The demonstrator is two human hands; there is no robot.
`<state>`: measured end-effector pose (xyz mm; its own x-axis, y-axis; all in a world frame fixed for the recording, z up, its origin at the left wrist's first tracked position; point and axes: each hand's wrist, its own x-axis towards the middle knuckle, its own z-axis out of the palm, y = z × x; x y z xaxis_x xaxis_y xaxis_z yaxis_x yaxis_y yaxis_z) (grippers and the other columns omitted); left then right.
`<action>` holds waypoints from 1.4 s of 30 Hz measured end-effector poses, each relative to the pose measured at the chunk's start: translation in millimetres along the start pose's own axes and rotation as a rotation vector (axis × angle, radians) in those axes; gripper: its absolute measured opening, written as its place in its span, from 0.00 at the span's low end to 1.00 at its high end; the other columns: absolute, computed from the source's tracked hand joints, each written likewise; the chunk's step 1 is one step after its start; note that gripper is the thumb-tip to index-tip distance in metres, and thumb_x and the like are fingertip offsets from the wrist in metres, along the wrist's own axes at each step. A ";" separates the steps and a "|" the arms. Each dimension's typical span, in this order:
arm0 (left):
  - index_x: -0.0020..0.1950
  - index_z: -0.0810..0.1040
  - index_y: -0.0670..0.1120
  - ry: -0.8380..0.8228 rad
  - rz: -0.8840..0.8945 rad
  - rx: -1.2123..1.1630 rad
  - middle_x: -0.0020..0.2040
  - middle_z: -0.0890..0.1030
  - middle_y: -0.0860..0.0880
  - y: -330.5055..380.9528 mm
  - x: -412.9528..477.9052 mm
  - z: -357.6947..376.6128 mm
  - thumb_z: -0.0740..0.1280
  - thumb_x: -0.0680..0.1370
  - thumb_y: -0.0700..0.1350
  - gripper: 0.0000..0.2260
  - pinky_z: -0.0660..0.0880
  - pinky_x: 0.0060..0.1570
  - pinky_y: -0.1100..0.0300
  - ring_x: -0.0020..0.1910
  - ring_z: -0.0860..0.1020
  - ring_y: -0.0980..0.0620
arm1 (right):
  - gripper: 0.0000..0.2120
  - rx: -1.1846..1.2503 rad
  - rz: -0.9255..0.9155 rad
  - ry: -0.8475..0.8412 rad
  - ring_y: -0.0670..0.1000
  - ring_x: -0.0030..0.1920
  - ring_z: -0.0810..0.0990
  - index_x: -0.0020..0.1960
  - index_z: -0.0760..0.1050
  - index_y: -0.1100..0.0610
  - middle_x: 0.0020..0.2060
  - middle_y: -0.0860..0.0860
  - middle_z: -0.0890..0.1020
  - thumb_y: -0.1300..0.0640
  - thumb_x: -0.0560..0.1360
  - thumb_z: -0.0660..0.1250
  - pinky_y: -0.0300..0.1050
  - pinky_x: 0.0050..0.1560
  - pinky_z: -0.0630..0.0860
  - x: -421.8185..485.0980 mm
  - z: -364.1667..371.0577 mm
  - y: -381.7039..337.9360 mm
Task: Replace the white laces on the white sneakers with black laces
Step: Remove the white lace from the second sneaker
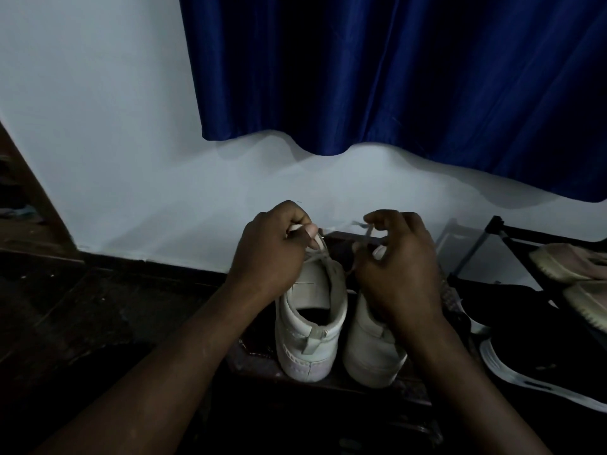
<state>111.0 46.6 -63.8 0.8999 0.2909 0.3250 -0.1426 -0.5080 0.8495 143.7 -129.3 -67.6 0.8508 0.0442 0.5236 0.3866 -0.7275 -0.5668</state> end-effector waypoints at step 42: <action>0.41 0.83 0.54 -0.290 0.220 0.490 0.44 0.75 0.54 0.1 4.5 -15.1 0.71 0.79 0.51 0.07 0.72 0.46 0.57 0.44 0.75 0.56 | 0.08 -0.106 -0.117 -0.296 0.50 0.39 0.79 0.44 0.74 0.48 0.34 0.45 0.80 0.48 0.73 0.73 0.47 0.39 0.75 -3.8 -0.4 -9.7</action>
<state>108.8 60.1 -56.0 0.9564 -0.0610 0.2857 -0.1935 -0.8649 0.4631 136.6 -122.7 -63.9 0.8752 0.3173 0.3651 0.4620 -0.7720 -0.4366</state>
